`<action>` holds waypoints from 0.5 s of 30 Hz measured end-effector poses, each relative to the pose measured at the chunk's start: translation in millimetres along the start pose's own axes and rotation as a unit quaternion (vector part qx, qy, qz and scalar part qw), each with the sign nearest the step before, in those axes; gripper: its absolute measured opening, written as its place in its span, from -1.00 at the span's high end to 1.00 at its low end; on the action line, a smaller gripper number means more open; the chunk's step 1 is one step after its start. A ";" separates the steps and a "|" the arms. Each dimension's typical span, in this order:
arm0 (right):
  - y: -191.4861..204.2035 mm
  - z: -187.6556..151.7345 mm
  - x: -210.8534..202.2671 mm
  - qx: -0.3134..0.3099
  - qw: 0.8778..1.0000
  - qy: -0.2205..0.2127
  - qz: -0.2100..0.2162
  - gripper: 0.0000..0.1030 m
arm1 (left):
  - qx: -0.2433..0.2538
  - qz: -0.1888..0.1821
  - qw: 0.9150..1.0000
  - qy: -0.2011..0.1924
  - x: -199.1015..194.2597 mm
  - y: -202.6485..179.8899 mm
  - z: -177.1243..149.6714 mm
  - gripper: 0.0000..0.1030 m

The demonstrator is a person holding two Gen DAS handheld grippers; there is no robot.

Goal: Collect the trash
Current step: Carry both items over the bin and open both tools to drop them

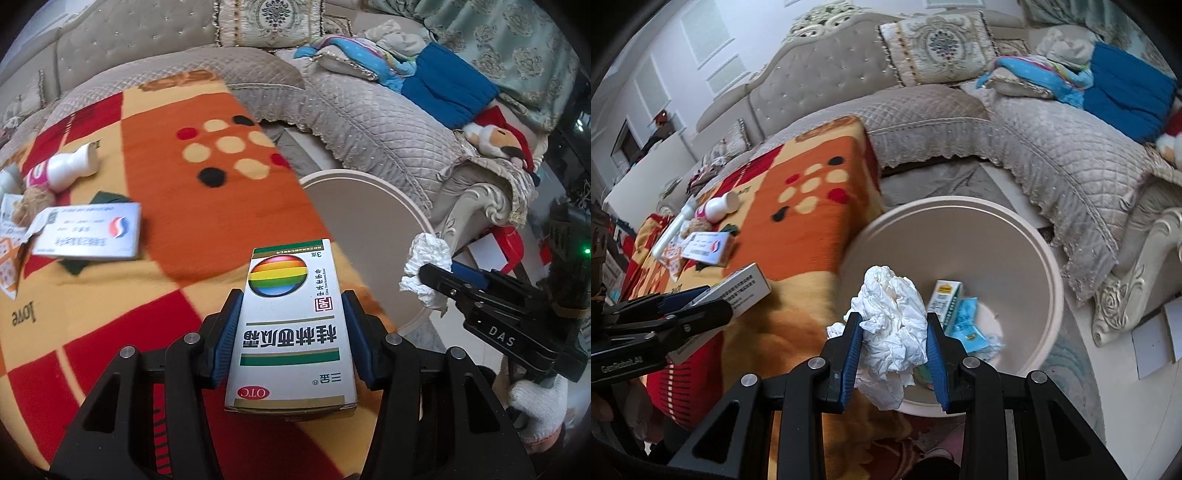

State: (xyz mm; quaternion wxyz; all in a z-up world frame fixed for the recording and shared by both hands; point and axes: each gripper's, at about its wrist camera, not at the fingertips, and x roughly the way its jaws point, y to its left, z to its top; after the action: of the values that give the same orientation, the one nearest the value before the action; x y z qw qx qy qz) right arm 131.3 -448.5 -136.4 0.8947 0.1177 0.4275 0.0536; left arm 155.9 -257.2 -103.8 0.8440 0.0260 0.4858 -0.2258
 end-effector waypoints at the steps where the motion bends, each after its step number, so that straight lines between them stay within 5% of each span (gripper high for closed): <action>1: -5.5 -0.5 0.7 0.005 1.000 0.000 -0.002 0.37 | 0.000 -0.002 1.000 0.001 2.1 -1.9 1.7 0.01; 15: -37.2 -6.8 22.9 0.037 0.999 0.023 -0.002 0.37 | 0.016 -0.008 1.000 -0.010 5.3 -18.5 14.1 0.04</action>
State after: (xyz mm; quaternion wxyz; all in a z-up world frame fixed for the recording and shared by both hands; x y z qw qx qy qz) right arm 140.2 -478.8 -167.3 0.8797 0.1488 0.4499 0.0389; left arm 162.0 -279.4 -97.5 0.8464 0.0332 0.4742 -0.2400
